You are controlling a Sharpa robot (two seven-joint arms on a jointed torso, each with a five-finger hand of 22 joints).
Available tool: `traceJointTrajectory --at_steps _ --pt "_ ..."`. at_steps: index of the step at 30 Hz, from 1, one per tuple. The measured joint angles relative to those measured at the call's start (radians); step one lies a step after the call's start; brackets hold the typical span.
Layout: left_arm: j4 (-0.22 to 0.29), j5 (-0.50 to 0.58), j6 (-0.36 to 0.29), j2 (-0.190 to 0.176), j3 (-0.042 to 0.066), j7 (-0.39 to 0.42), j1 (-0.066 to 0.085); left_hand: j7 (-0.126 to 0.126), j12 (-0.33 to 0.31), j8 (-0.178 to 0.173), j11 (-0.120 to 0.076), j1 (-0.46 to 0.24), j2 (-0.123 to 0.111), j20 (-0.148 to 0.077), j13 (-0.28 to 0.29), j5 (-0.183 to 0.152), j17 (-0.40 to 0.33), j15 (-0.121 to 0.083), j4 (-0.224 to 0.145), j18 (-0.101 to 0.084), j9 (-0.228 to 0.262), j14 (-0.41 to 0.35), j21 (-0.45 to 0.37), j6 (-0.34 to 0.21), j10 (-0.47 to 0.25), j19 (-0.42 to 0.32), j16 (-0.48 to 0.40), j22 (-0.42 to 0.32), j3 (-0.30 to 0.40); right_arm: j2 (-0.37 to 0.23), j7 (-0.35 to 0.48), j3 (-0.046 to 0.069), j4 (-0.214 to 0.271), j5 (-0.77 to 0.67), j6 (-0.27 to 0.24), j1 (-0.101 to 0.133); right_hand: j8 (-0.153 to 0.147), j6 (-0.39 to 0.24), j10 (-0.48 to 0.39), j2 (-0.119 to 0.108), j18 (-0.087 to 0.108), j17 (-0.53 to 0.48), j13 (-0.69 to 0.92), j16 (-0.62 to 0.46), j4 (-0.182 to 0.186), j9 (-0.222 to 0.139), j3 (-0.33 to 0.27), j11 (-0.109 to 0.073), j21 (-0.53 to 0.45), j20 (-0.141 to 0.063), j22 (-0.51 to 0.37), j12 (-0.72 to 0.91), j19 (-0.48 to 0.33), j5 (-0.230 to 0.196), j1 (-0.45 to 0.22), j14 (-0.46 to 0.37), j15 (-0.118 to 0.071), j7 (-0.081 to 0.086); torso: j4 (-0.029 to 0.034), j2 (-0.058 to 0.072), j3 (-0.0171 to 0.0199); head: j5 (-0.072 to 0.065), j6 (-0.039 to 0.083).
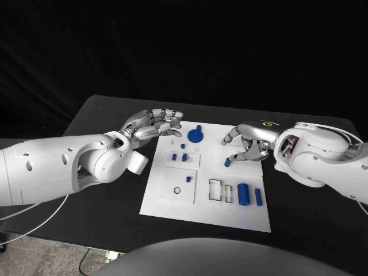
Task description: Assemble the parts on the task board
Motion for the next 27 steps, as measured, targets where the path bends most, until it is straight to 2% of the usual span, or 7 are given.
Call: traceJointTrajectory --at_steps 2,7,11,18,22,25,27 --pt "0.0 0.0 0.0 0.001 0.0 -0.001 -0.001 0.0 0.0 0.0 0.0 0.0 0.0 0.0 0.0 0.0 0.0 0.0 0.0 0.0 0.0 0.0 0.0 0.0 0.0 0.0 0.0 0.0 0.0 -0.002 -0.006 -0.001 -0.009 0.006 0.014 -0.009 0.0 0.0 0.0 -0.004 0.0 0.001 -0.006 0.001 0.011 -0.001 -0.005 0.0 -0.002 0.0 0.0 0.0 0.0 -0.01 -0.004 0.006 0.005 0.0 0.0 0.0 0.0 0.002 0.0" --pt "0.0 0.0 0.0 0.001 0.0 -0.004 -0.001 0.0 0.0 0.0 0.0 0.0 0.0 0.0 -0.002 0.004 -0.001 0.004 -0.002 0.0 -0.002 0.004 0.0 0.0 0.0 0.0 0.0 0.0 0.002 -0.002 -0.02 -0.001 -0.024 0.013 0.038 -0.024 -0.013 -0.003 0.001 -0.027 0.0 0.012 -0.028 0.016 0.071 -0.012 -0.026 0.001 -0.008 0.0 0.0 0.0 0.018 -0.059 0.004 0.022 0.0 0.013 0.0012 0.002 0.0001 -0.001 0.0" --pt "0.001 0.0 0.0 0.001 0.0 -0.006 -0.001 0.0 0.0 0.0 0.0 0.0 0.0 0.0 -0.003 0.008 -0.001 0.004 -0.003 0.0 -0.003 0.004 0.0 0.0 0.0 0.0 0.0 0.0 0.003 0.002 -0.025 -0.001 -0.033 0.016 0.05 -0.036 -0.013 0.0 0.023 -0.033 0.0 0.014 -0.036 0.023 0.089 -0.017 -0.031 0.0 -0.014 0.0 0.001 -0.001 0.022 -0.069 0.009 0.03 0.0 0.022 0.0012 0.002 0.0 -0.003 0.0" --pt "0.001 0.0 0.0 0.001 0.0 -0.011 -0.001 0.0 0.0 0.0 0.0 0.004 0.004 0.0 -0.006 0.013 -0.002 0.004 0.0 0.0 -0.005 0.004 0.0 0.0 0.0 0.0 0.003 0.0 0.006 0.015 -0.031 -0.001 -0.044 0.018 0.048 -0.058 -0.013 0.01 0.094 -0.015 0.0 0.036 -0.051 0.049 0.09 -0.023 -0.029 -0.009 0.021 -0.001 0.002 0.011 0.055 -0.057 0.027 0.061 0.0 0.032 0.0019 0.002 -0.0003 -0.001 0.0" --pt "0.001 0.0 0.001 0.001 0.0 -0.014 -0.001 0.0 0.0 0.0 0.0 0.004 0.004 0.0 -0.007 0.013 -0.002 0.004 0.0 0.0 -0.005 0.004 0.0 0.0 0.0 0.0 0.004 0.001 0.006 0.022 -0.036 -0.001 -0.054 0.016 0.039 -0.062 -0.013 0.014 0.115 0.001 0.0 0.032 -0.061 0.049 0.074 -0.026 -0.017 -0.011 0.017 -0.004 0.002 0.011 0.057 -0.03 0.044 0.061 0.0 0.036 0.0018 0.001 -0.0006 -0.001 0.0" --pt "0.0 0.0 0.004 0.001 0.0 -0.016 -0.002 0.0 0.0 0.0 0.0 0.004 0.004 0.0 -0.007 0.013 -0.003 0.004 0.0 0.0 -0.007 0.004 0.0 0.0 0.0 0.0 0.004 0.001 0.006 0.029 -0.037 -0.001 -0.063 0.016 0.031 -0.065 -0.013 0.023 0.136 0.007 0.0 0.031 -0.065 0.049 0.061 -0.027 -0.014 -0.013 0.015 0.0 0.002 0.011 0.061 -0.018 0.049 0.062 0.001 0.045 0.0014 0.001 -0.0006 -0.002 0.0" --pt "-0.001 0.0 0.006 0.002 0.0 -0.018 -0.002 0.0 0.004 0.004 0.0 0.004 0.004 0.0 -0.008 0.013 -0.003 0.004 0.0 0.0 -0.007 0.003 0.0 0.0 0.0 0.0 0.004 0.001 0.006 0.034 -0.038 -0.001 -0.068 0.016 0.026 -0.067 -0.013 0.025 0.158 0.007 0.0 0.032 -0.068 0.049 0.054 -0.029 -0.013 -0.016 0.015 0.0 0.002 0.016 0.061 -0.009 0.049 0.064 0.004 0.043 0.0014 0.001 -0.0006 -0.003 0.0"
